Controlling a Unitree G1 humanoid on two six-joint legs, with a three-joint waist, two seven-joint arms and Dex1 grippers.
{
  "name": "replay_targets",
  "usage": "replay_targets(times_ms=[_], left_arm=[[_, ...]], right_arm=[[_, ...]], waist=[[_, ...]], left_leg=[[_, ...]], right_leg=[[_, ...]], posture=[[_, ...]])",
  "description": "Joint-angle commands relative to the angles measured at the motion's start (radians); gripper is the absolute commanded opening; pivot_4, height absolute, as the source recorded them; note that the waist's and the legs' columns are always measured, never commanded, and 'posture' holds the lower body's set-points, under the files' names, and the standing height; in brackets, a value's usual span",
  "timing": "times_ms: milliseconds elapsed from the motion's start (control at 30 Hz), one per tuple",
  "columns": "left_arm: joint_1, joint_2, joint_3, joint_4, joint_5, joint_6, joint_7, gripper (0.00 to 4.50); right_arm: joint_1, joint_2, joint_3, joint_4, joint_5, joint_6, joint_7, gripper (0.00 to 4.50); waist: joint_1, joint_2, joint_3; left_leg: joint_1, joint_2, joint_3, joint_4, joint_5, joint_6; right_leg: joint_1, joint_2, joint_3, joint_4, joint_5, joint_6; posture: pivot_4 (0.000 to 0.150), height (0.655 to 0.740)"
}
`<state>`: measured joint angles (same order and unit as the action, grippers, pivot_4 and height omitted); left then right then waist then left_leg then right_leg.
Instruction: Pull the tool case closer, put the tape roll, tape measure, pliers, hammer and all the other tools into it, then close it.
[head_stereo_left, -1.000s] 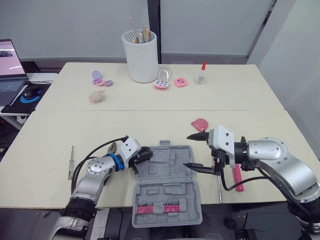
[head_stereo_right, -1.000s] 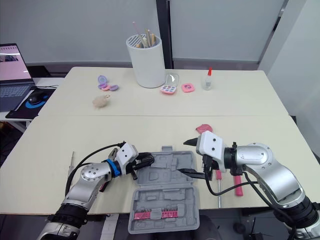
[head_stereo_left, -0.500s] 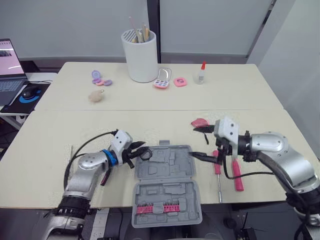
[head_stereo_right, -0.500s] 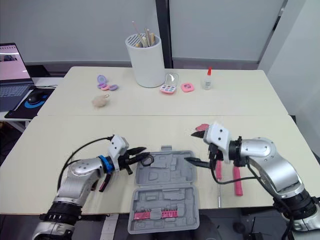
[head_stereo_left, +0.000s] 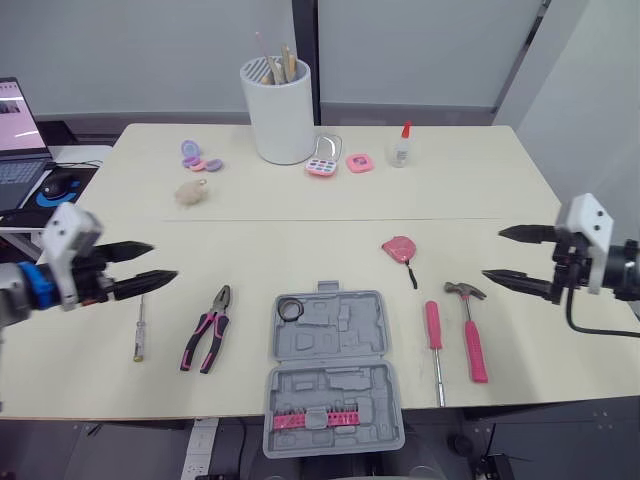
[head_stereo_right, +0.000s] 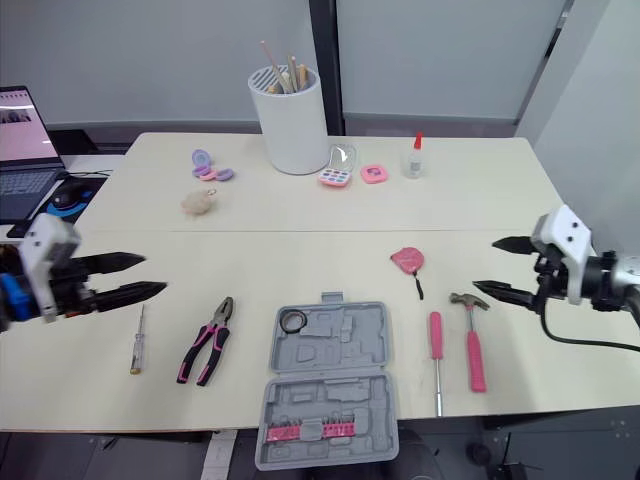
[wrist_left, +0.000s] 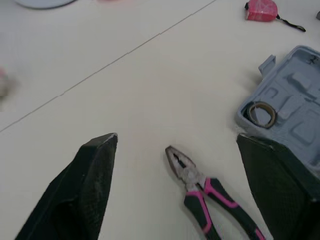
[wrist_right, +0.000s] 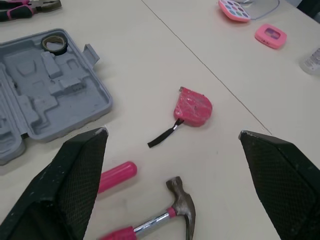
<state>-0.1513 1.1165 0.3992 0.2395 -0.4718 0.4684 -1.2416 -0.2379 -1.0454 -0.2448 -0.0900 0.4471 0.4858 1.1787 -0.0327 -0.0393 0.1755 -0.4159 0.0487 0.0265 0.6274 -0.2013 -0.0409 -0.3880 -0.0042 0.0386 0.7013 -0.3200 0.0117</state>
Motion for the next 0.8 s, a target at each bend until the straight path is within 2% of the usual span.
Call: replay_targets(times_ms=[33, 200, 400, 800], left_arm=[[0.044, 0.109, 0.14, 0.154, -0.005, 0.025, -0.069, 4.49], [0.099, 0.208, 0.208, 0.388, 0.042, -0.034, -0.12, 4.49], [0.049, 0.225, 0.181, 0.561, 0.084, -0.148, -0.125, 4.49], [0.058, 0.194, 0.176, 0.526, 0.093, -0.148, -0.114, 4.49]], right_arm=[[0.049, -0.077, -0.104, 0.046, 0.016, 0.007, 0.06, 4.5], [0.082, -0.127, -0.145, 0.141, 0.006, -0.01, 0.1, 4.5], [0.07, -0.127, -0.123, 0.201, -0.013, -0.051, 0.108, 4.5], [0.076, -0.117, -0.094, 0.181, -0.057, -0.071, 0.069, 4.5]], waist=[[0.0, 0.0, 0.0], [-0.001, 0.0, 0.0], [0.0, 0.001, 0.001], [0.0, 0.001, 0.0]], left_leg=[[0.0, 0.0, 0.0, 0.0, 0.0, 0.0], [0.0, 0.001, 0.001, -0.001, 0.0, 0.0], [0.0, 0.001, 0.002, -0.001, 0.0, 0.0], [0.0, 0.0, 0.003, -0.001, 0.0, 0.0]], right_leg=[[0.0, 0.0, 0.0, 0.0, 0.0, 0.0], [-0.001, -0.001, 0.0, -0.001, 0.0, 0.0], [-0.001, -0.001, 0.0, -0.001, 0.0, 0.0], [-0.001, -0.002, 0.001, -0.001, 0.0, 0.0]], posture=[[0.15, 0.74], [0.15, 0.74], [0.15, 0.74], [0.15, 0.74]])
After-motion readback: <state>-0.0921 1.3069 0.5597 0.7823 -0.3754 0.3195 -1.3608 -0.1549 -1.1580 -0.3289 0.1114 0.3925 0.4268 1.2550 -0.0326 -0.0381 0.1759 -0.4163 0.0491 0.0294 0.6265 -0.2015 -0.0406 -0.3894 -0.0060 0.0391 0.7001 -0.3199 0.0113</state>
